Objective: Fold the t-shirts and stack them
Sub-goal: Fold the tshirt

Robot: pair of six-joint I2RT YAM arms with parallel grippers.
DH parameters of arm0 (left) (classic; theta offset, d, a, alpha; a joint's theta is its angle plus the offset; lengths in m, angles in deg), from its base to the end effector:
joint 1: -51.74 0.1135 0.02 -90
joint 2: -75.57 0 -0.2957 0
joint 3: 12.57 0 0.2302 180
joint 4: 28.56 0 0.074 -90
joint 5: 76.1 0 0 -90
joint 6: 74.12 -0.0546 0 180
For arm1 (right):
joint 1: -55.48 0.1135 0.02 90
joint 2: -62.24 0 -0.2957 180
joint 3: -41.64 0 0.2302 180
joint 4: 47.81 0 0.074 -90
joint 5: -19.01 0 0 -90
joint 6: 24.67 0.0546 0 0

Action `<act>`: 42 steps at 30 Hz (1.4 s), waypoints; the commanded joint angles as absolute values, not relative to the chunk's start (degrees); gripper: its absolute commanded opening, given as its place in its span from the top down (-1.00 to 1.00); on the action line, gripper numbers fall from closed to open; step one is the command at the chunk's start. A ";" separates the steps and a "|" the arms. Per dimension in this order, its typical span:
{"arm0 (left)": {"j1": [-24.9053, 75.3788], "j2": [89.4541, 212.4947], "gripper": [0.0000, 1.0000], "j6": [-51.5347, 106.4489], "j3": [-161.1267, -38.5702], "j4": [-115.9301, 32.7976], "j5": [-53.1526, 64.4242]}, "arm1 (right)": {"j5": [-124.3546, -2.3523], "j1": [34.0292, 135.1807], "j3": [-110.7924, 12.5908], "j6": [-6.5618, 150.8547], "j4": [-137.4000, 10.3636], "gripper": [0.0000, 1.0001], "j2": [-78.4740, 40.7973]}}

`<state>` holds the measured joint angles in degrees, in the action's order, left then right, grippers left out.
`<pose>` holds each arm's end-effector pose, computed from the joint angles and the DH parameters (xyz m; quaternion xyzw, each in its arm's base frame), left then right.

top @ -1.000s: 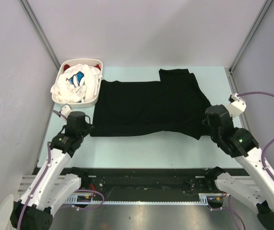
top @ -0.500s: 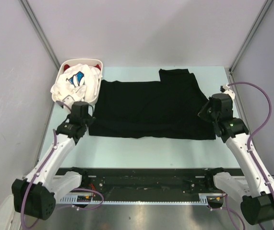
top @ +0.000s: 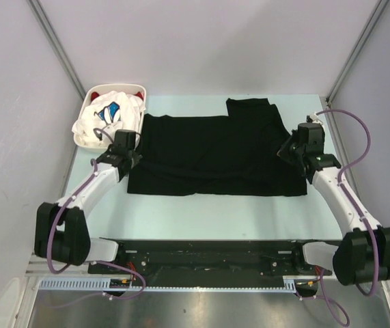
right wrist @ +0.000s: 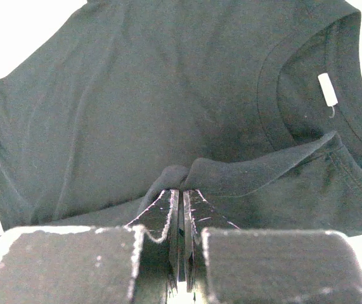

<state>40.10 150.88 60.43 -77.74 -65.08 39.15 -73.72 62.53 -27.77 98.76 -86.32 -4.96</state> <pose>0.2557 -0.0289 0.2693 -0.3343 0.8469 0.0095 0.4135 0.2375 0.0268 0.3189 0.2140 0.8660 0.1363 0.4310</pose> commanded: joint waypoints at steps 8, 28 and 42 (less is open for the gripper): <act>42.15 163.45 0.99 59.47 -87.43 -58.87 40.00 | -68.45 61.37 -31.56 99.87 -73.74 1.00 -19.56; 41.21 158.73 -1.00 66.41 -77.98 -58.09 38.23 | -78.27 63.29 -47.31 102.61 -71.88 -0.99 -38.60; 36.27 143.60 -1.00 66.59 -65.03 -57.29 31.74 | -82.41 69.37 -39.22 100.48 -84.54 -0.99 -27.42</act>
